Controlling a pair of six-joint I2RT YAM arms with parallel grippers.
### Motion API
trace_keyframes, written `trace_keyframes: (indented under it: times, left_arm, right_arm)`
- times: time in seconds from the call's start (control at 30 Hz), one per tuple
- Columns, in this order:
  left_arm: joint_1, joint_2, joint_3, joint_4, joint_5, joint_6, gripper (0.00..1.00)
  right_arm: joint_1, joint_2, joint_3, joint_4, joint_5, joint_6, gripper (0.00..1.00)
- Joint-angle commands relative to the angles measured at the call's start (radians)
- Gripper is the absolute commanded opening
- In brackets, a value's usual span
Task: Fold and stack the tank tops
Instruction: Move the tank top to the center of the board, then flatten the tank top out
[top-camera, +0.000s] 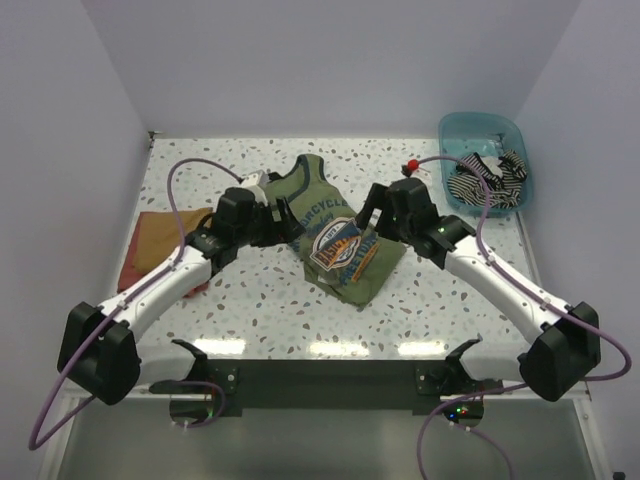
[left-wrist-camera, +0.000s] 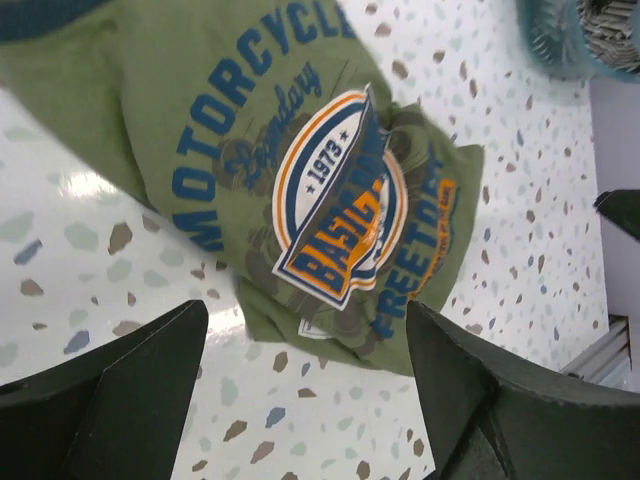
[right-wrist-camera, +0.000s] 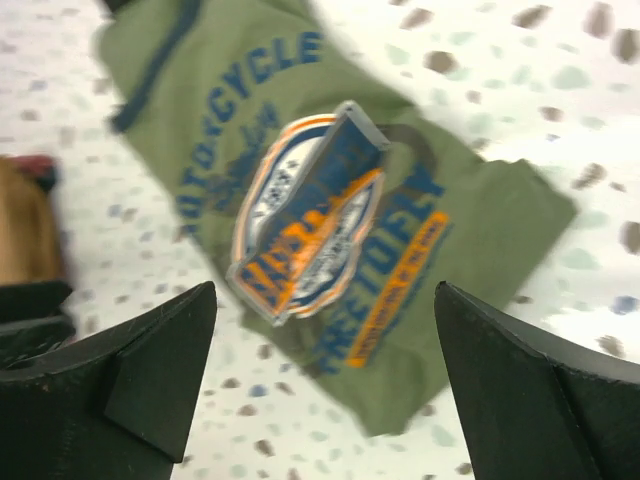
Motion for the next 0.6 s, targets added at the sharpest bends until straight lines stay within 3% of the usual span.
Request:
trace_keyframes:
  times: [0.0,0.23,0.4,0.57]
  left_arm:
    - [-0.010,0.021,-0.121,0.151,0.089,-0.110,0.84]
    - [-0.145,0.086,-0.199,0.192,-0.003,-0.194,0.81]
    - [-0.147,0.219,-0.161,0.255,-0.088,-0.230,0.86]
    - [-0.147,0.356,-0.060,0.178,-0.148,-0.222,0.80]
  right_arm:
    - [-0.018,-0.021,-0.052,-0.047,0.144,-0.053,0.93]
    - [-0.186,0.054,-0.201,0.074,-0.020,-0.133,0.81]
    - [-0.196,0.203,-0.183,0.137,-0.049,-0.220,0.77]
    - [-0.196,0.286,-0.169,0.178,-0.072,-0.251,0.71]
